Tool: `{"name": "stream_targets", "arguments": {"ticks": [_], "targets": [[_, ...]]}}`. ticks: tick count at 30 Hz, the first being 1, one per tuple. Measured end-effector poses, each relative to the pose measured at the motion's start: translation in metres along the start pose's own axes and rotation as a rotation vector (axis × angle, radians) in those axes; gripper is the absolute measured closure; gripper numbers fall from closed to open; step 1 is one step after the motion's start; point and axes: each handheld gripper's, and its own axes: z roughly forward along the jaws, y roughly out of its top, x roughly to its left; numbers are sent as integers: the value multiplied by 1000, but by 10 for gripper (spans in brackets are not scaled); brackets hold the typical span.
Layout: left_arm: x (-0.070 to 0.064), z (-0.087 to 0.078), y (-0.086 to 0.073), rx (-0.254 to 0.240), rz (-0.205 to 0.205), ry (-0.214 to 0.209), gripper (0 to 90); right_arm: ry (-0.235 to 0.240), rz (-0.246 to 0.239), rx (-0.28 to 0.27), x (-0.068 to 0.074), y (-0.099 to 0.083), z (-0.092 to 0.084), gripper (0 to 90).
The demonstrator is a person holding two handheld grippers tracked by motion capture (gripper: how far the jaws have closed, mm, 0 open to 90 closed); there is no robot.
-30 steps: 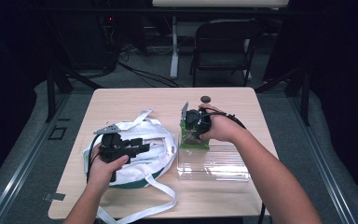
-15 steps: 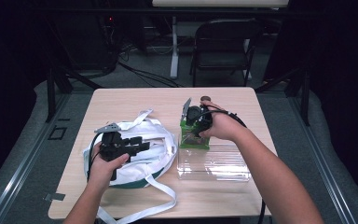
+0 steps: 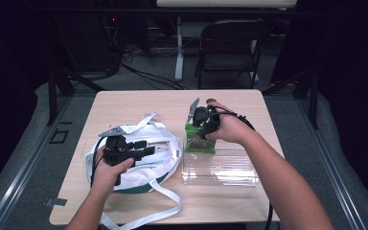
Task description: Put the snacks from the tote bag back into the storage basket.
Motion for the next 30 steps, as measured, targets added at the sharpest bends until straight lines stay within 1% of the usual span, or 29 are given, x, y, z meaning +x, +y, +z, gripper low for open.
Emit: {"name": "stream_targets", "arguments": {"ticks": [8, 12, 23, 26, 28, 30], "targets": [[0, -1, 0, -5, -1, 0, 436, -6, 6, 0, -1, -2, -5, 399], [-1, -1, 0, -4, 2, 1, 436, -8, 15, -19, -1, -2, -8, 398], [-1, -1, -1, -1, 4, 0, 435, -23, 31, -33, -2, -5, -17, 396], [-2, -2, 0, -4, 6, 0, 435, -30, 35, -34, -2, -5, -21, 396], [-3, -3, 0, -7, 7, -5, 435, -27, 41, -43, -1, -6, -23, 396], [-4, -4, 0, -15, 8, -2, 435, -24, 39, -38, 0, -6, -26, 396]]}}
